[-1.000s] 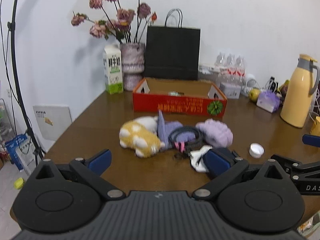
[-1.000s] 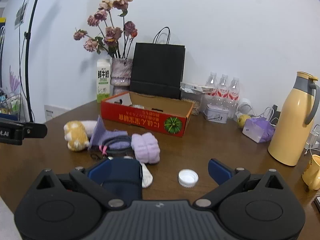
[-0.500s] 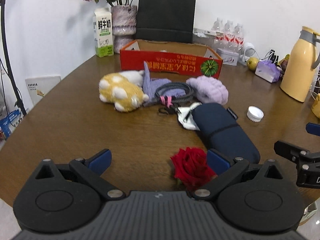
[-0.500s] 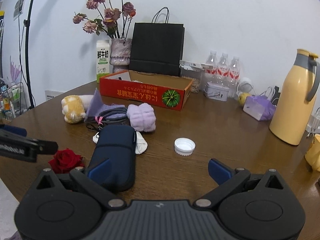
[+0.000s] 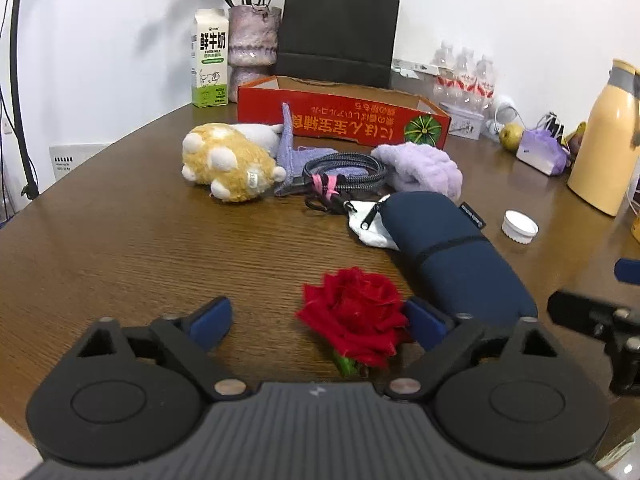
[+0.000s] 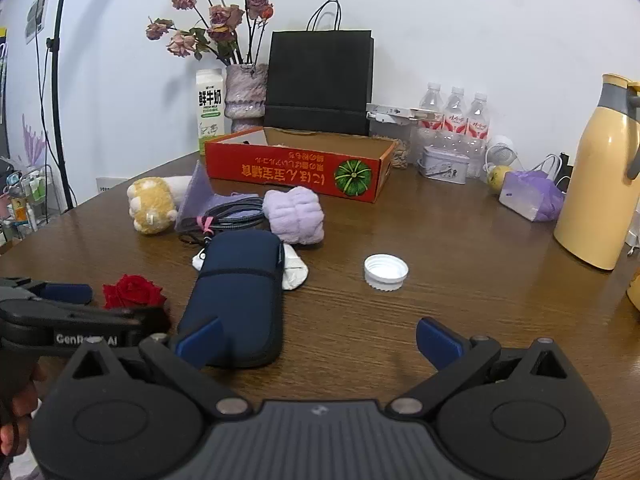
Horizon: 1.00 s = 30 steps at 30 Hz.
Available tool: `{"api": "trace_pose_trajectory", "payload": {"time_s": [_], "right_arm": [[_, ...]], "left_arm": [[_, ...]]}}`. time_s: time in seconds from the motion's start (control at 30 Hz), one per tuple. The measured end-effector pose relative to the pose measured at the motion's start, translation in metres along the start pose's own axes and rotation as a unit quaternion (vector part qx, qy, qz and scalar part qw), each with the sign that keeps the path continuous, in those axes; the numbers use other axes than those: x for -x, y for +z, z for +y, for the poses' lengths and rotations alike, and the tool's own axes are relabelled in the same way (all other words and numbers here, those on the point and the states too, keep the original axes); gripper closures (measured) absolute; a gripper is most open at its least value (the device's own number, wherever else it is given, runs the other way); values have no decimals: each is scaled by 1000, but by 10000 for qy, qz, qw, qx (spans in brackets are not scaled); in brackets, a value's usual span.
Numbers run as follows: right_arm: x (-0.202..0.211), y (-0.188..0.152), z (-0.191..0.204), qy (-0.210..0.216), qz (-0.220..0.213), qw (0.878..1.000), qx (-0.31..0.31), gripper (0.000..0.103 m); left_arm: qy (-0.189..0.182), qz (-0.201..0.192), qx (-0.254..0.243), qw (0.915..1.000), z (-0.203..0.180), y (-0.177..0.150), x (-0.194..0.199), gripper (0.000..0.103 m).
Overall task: Organize objects
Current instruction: 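Grasp the red rose with the left tool while the right tool approaches the navy pouch, then close the right tool around the navy blue pouch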
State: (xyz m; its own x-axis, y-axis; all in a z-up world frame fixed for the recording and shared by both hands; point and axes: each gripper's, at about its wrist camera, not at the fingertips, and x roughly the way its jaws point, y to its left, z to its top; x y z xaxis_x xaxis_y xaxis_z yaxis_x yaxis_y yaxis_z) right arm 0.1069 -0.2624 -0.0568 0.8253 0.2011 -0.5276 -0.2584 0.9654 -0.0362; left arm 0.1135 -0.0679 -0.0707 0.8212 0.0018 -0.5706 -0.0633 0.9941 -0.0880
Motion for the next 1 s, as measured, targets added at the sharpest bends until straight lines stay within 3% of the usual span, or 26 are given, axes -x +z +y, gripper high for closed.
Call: {"api": "trace_pose_trajectory", "payload": {"time_s": [0.03,0.1,0.2,0.57,0.73,1.0], "right_arm": [[-1,0,1,10,13,10000,3,0],[-3,0,4,41,41,10000,8,0],[-7,0,9,90,81,9999,29,0],[-26,9,31,152,226,9994,228,0],[-36,16,35,130,130,9998,36,0],[-61,19,45,139,308,9994,66,0]], "left_arm": [[20,-51,-22,10000,0,0,1,26],[-20,-113,-64,9999,1,-1,2,57],[-162,-122,-1,9998,6,-1,5,64],[9,-489,161,9987,48,12,20,64],[204,-619,163,9977,69,20,23,64],[267,-614,17,9978,88,27,15,64]]}}
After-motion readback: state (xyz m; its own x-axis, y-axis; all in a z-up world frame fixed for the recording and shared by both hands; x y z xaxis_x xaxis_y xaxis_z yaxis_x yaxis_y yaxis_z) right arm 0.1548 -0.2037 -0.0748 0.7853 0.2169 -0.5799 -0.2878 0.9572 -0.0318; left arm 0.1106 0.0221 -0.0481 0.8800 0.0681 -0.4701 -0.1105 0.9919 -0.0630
